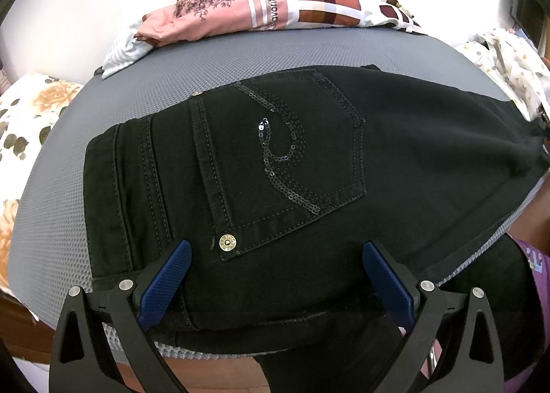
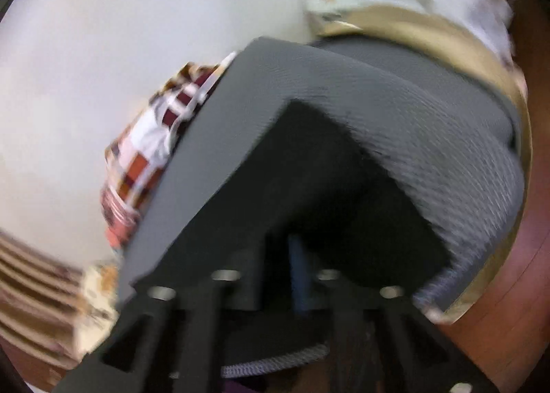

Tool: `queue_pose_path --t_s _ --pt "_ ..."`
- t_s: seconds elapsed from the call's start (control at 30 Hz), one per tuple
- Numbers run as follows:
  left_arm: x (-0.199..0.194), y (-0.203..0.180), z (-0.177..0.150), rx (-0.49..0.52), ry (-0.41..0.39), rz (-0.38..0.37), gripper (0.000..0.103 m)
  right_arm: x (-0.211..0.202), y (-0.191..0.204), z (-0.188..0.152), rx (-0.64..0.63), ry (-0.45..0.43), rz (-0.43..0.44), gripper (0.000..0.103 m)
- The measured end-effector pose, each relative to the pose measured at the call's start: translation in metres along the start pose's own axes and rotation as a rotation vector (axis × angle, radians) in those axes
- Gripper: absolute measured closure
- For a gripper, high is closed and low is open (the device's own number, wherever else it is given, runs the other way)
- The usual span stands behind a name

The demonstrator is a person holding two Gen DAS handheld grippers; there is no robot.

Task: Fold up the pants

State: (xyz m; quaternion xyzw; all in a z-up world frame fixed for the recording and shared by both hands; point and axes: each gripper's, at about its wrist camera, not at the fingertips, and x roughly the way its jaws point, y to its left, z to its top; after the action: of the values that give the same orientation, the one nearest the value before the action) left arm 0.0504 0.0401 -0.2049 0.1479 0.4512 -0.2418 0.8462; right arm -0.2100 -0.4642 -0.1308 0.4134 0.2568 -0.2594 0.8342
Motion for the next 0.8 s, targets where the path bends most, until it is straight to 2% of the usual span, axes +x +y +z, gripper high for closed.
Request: queue_pose_path --t_s 0.1,0.13,0.17,0.2,0.23,0.27,0.3,0.33,0.4,0.47,0.63,0.73,0.8 --pt "0.001 0.002 -0.001 -0.003 0.002 0.004 0.004 0.011 0.038 0.013 -0.079 -0.028 -0.018 0.091" --pt "0.001 0.002 0.0 -0.002 0.003 0.006 0.004 0.022 0.055 0.018 -0.131 -0.018 -0.063 0.089" --pt "0.0 0.002 0.0 -0.002 0.004 0.008 0.004 0.031 0.062 0.02 -0.157 0.004 -0.073 0.083" --pt "0.0 0.002 0.0 -0.003 0.005 0.008 0.004 0.043 0.069 0.019 -0.173 0.043 -0.04 0.078" --pt "0.0 0.002 0.0 -0.003 0.004 0.008 0.004 0.054 0.07 0.014 -0.156 0.101 0.067 0.073" --pt "0.0 0.002 0.0 -0.002 0.004 0.008 0.004 0.06 0.067 0.009 -0.12 0.145 0.173 0.073" --pt "0.0 0.002 0.0 -0.001 0.004 0.008 0.004 0.062 0.059 0.005 -0.078 0.165 0.249 0.074" --pt "0.0 0.002 0.001 -0.001 0.005 0.008 0.004 0.058 0.05 0.002 -0.045 0.148 0.276 0.074" --pt "0.0 0.002 0.001 -0.002 0.006 0.007 0.004 0.039 0.026 0.0 0.017 0.058 0.261 0.073" --pt "0.001 0.001 0.002 -0.002 0.006 0.007 0.003 0.018 0.001 0.002 0.061 -0.017 0.182 0.072" --pt "0.003 0.0 0.003 -0.006 0.0 0.005 0.001 0.016 -0.03 0.007 0.086 0.017 0.102 0.072" --pt "0.004 -0.001 0.004 -0.004 0.002 0.011 0.001 0.029 -0.021 0.003 0.082 0.054 0.146 0.072" --pt "0.004 -0.002 0.004 -0.005 0.004 0.008 0.001 0.031 -0.006 0.0 0.038 0.057 0.14 0.072"
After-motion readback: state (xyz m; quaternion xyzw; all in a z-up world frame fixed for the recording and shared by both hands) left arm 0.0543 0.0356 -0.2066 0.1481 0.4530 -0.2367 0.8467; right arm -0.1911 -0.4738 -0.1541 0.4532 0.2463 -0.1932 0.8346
